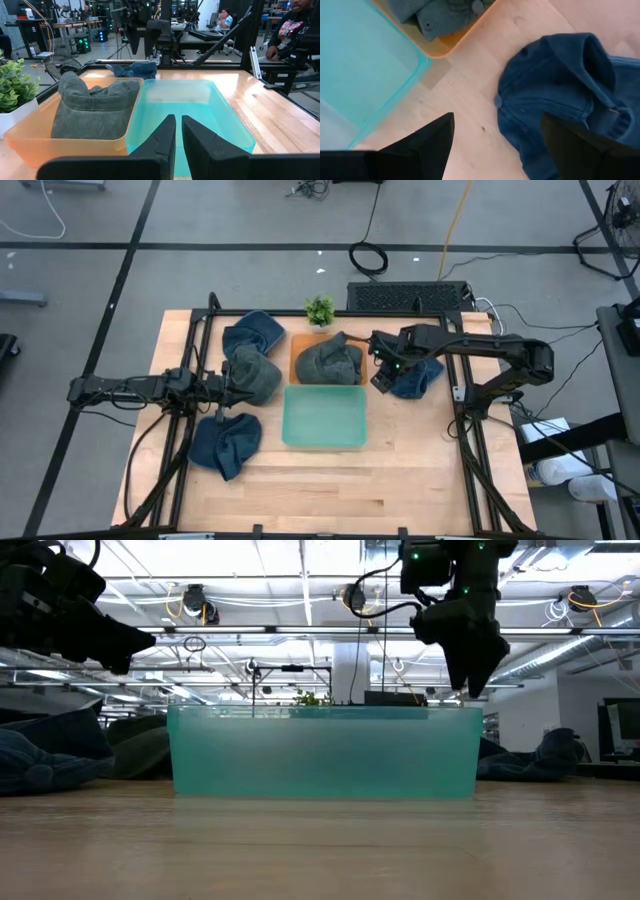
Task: Pick & Place hat
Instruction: Put the top right blue cap into the light blue bin
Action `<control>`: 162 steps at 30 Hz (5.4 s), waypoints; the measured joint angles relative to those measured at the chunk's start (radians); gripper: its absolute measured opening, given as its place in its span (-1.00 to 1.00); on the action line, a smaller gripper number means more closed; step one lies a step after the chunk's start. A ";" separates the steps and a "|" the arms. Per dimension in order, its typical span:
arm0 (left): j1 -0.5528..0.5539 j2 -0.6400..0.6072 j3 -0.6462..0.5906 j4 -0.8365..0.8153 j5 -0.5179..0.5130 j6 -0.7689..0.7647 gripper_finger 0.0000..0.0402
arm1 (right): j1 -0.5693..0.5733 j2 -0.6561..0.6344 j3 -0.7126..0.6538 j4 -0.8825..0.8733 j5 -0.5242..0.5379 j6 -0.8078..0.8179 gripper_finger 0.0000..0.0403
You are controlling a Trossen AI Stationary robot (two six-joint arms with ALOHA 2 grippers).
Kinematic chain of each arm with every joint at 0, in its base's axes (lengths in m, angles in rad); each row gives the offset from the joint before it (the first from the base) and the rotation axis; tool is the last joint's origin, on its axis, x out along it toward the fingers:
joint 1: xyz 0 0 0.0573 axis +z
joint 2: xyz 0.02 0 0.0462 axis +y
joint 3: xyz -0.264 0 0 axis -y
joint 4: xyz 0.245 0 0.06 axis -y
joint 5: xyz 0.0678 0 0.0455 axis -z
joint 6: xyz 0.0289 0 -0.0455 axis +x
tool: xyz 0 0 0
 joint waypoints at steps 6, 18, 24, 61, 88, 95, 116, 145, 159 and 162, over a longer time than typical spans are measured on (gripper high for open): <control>0.000 0.000 0.000 0.000 0.000 0.000 -0.81 | 0.000 -0.003 -0.087 0.095 0.000 -0.021 0.40; 0.000 0.000 0.000 0.000 0.000 0.000 -0.81 | 0.009 -0.003 -0.225 0.206 0.000 -0.025 0.40; 0.000 0.000 0.000 0.000 0.000 0.000 -0.81 | 0.014 -0.003 -0.284 0.280 0.001 -0.053 0.40; 0.000 0.000 0.000 0.000 0.000 0.000 -0.81 | 0.006 0.053 -0.430 0.456 -0.004 -0.080 -0.96; 0.000 0.000 0.000 0.000 0.000 0.000 -0.81 | 0.006 -0.202 -0.187 -0.063 0.068 0.035 -1.00; 0.000 0.000 0.000 0.000 0.000 0.000 -0.81 | 0.006 -0.208 -0.044 -0.226 0.096 0.034 -1.00; 0.000 0.000 0.000 0.000 0.000 0.000 -0.81 | 0.008 -0.208 0.378 -0.482 0.054 0.107 -1.00; 0.000 0.000 0.000 0.000 0.000 0.000 -0.81 | 0.008 -0.208 0.716 -0.483 -0.084 0.259 -1.00; 0.000 0.000 0.000 0.000 0.000 0.000 -0.81 | 0.150 -0.097 0.716 -0.364 -0.052 0.393 -1.00; 0.000 0.000 0.000 0.000 0.000 0.000 -0.81 | 0.188 -0.062 0.716 -0.327 -0.029 0.452 -1.00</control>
